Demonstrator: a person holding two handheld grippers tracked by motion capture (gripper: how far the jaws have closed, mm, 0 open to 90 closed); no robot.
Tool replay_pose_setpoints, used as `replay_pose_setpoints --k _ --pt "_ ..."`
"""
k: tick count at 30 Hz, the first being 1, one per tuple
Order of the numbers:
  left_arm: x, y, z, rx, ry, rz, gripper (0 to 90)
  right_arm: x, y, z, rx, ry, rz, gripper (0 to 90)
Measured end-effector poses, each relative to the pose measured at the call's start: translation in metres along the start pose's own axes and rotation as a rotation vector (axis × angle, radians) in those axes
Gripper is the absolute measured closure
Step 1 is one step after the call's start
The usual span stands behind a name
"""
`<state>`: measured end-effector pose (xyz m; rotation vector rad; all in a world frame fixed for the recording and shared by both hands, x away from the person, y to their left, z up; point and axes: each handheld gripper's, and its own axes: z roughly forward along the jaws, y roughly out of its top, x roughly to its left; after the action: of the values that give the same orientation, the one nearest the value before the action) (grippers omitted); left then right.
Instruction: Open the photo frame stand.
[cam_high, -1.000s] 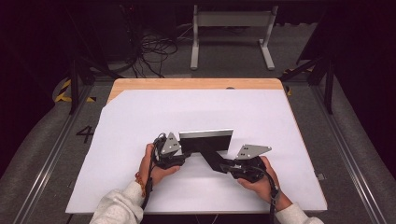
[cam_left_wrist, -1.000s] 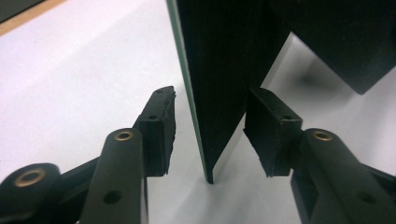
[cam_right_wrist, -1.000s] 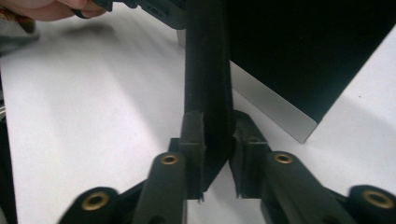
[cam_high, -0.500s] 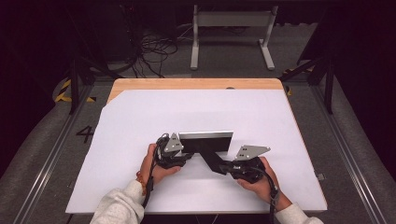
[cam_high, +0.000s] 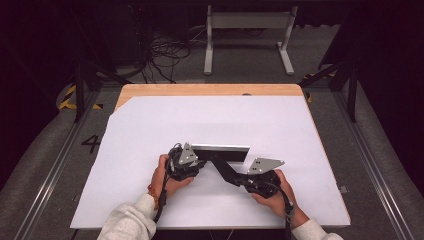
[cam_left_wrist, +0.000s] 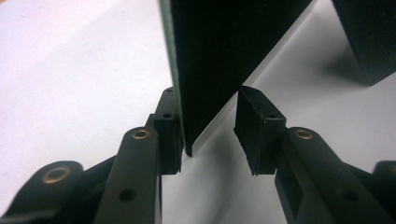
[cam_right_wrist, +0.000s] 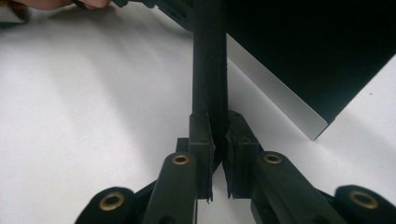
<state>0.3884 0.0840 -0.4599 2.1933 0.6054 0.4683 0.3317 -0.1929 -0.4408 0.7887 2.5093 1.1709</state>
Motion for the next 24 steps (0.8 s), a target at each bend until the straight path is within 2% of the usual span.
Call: replay_pose_setpoints --k 4,13,18,19,24 --pt "-0.001 0.000 0.001 -0.006 0.018 -0.008 63.4 0.000 -0.001 0.002 -0.003 -0.010 0.000 83.5" --pt "-0.005 -0.001 0.000 -0.003 0.062 0.011 64.4 0.000 -0.001 0.002 -0.001 -0.017 0.013 83.2" --pt "-0.001 -0.003 -0.002 -0.011 0.053 -0.006 63.1 -0.002 -0.001 0.000 0.002 -0.008 0.023 83.6" --pt "0.000 -0.004 -0.004 -0.017 0.043 -0.018 62.2 -0.002 -0.002 0.000 0.002 -0.003 0.028 83.7" --pt "0.003 -0.003 -0.012 -0.066 0.016 -0.013 58.1 -0.003 -0.002 -0.002 0.002 0.004 0.038 83.5"
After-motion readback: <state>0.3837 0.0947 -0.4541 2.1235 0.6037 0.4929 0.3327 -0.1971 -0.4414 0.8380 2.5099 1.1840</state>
